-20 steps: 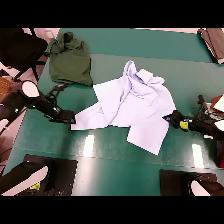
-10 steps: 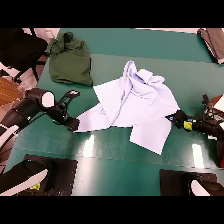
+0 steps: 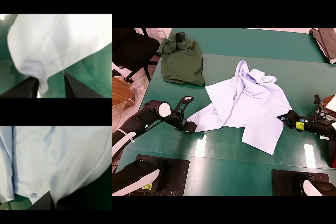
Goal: Fold the shirts.
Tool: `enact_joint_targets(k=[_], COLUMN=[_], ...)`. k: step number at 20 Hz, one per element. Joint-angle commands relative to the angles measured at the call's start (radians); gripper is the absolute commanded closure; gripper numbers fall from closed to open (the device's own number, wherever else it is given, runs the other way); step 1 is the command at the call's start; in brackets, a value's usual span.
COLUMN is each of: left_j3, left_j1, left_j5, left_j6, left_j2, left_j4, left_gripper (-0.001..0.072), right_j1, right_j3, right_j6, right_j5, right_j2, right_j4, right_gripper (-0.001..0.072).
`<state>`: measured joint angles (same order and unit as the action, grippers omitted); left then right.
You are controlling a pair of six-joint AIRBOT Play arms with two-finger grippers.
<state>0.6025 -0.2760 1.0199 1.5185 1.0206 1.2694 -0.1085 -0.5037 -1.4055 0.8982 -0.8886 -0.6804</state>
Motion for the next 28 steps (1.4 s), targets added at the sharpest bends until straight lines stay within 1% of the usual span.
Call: enact_joint_targets(k=[1, 2, 3, 7, 11, 13, 16, 18, 20, 22, 25, 27, 28], left_j3=[-0.016, -0.014, -0.01, 0.095, 0.376, 0.559, 0.861, 1.014, 1.095, 1.115, 1.115, 1.125, 1.142], left_j1=[0.0, 0.0, 0.0, 0.0, 0.0, -0.001, 0.0, 0.0, 0.0, 0.0, -0.001, -0.001, -0.001], left_j5=[-0.135, -0.138, -0.128, -0.052, -0.029, -0.041, -0.06, -0.126, -0.18, -0.235, -0.431, -0.534, -0.541], left_j6=[0.01, 0.018, 0.019, 0.032, 0.093, 0.159, 0.269, 0.326, 0.357, 0.403, 0.468, 0.471, 0.47], left_j2=[0.001, 0.0, 0.0, -0.016, -0.124, -0.17, -0.172, -0.171, -0.162, -0.16, -0.161, -0.161, -0.161], left_j4=[-0.069, -0.072, -0.079, -0.085, -0.057, 0.02, 0.214, 0.286, 0.294, 0.261, 0.161, 0.087, 0.072], left_gripper=[0.0377, 0.0663, 0.0681, 0.0683, 0.0683, 0.0684, 0.0684, 0.0683, 0.0683, 0.0683, 0.0683, 0.0684, 0.0683], right_j1=[-0.001, -0.001, -0.001, -0.001, -0.001, -0.001, -0.001, -0.001, -0.001, 0.0, 0.001, 0.001, 0.001], right_j3=[-0.003, -0.005, -0.012, -0.088, -0.238, -0.315, -0.457, -0.575, -0.705, -0.861, -1.113, -1.276, -1.36], right_j6=[0.002, 0.002, 0.003, 0.009, 0.026, 0.024, 0.014, 0.014, 0.018, 0.033, 0.05, 0.051, 0.049], right_j5=[0.011, 0.014, 0.018, 0.022, 0.051, 0.036, -0.003, -0.063, -0.092, -0.056, -0.004, 0.052, 0.098], right_j2=[0.001, 0.001, 0.001, 0.001, 0.027, 0.08, 0.181, 0.245, 0.253, 0.217, 0.134, 0.075, 0.045], right_j4=[0.006, 0.007, 0.005, -0.004, -0.005, -0.026, -0.109, -0.161, -0.162, -0.158, -0.16, -0.158, -0.158], right_gripper=[0.0689, 0.0689, 0.0689, 0.0689, 0.0689, 0.0689, 0.0689, 0.0689, 0.0689, 0.0689, 0.0689, 0.0689, 0.0689])
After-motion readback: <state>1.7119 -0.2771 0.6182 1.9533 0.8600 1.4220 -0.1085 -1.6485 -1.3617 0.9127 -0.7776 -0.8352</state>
